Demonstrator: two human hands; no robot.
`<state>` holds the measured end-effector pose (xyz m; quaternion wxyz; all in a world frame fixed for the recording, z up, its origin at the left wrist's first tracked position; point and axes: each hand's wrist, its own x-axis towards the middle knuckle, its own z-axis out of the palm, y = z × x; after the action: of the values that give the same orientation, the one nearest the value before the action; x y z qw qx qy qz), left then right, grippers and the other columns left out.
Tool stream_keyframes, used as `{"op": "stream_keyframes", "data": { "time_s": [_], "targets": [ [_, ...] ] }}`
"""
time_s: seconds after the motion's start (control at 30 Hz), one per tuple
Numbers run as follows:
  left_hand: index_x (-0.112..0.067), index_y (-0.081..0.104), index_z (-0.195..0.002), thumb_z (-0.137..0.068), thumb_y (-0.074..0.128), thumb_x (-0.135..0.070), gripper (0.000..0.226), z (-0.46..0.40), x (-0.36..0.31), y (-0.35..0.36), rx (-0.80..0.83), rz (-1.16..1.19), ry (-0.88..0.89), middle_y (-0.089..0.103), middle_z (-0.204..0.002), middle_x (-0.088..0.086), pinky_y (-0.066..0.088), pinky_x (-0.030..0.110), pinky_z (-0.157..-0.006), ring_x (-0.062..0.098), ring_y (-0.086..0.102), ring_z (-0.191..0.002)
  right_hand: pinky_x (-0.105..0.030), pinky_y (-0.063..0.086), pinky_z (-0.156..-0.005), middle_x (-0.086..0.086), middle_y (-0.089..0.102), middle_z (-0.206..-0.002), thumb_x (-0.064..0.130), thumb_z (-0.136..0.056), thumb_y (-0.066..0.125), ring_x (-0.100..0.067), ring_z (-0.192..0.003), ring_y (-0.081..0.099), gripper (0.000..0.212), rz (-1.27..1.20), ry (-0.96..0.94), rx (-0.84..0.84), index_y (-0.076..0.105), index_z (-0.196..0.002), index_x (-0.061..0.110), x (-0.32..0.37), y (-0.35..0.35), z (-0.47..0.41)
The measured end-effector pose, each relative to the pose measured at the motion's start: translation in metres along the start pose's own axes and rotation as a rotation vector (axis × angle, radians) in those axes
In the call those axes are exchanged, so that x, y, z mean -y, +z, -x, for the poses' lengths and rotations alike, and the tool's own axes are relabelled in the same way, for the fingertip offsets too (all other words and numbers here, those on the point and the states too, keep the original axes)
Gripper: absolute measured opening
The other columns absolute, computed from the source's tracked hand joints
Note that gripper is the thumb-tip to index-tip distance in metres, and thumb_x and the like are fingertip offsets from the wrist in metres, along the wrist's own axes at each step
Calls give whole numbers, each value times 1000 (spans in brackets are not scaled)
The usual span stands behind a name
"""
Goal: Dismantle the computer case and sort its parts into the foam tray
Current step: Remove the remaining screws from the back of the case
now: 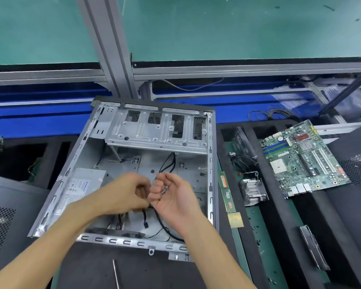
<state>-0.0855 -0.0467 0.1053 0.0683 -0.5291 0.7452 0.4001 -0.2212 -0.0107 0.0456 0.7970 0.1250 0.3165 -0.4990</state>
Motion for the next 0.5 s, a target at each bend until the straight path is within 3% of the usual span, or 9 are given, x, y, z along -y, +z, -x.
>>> {"op": "stream_keyframes", "data": {
  "time_s": [0.13,0.27,0.37,0.43,0.5],
  "targets": [
    [-25,67,-72,-75,73,-11,16,14,-9,-7,-363,176,215,64,-65,0,48,16,-56,6,53,-54,-21,30,-44,0,35,-62,17,-102,43,-11,-48,35,36,39,-69,-9,56,-70,8,7,6,10],
    [-25,72,-86,-81,71,-11,15,9,-48,11,-296,-79,464,59,-79,-9,48,25,-68,7,54,-69,-25,46,-61,-7,48,-71,14,-103,40,-17,-64,50,33,44,-104,-18,58,-77,5,13,2,27],
    [-23,72,-94,-88,67,-18,9,-3,-82,32,-230,-190,551,54,-88,-8,46,32,-74,6,51,-78,-24,47,-50,-6,46,-60,7,-99,40,-15,-54,50,37,-60,-191,-37,54,-66,8,32,-13,51],
    [-21,72,-94,-89,66,-12,12,-6,-108,43,-227,-65,694,59,-89,-7,46,25,-75,8,56,-81,-21,41,-44,-2,46,-55,14,-100,43,-11,-45,48,42,-15,-326,-42,57,-60,13,53,-28,74],
    [-21,73,-94,-88,62,-4,21,-8,-132,56,-263,137,783,63,-92,-4,47,22,-76,14,62,-83,-19,24,-42,5,40,-50,24,-101,48,-6,-38,34,47,136,-470,-96,52,-54,22,81,-51,100]
  ]
}}
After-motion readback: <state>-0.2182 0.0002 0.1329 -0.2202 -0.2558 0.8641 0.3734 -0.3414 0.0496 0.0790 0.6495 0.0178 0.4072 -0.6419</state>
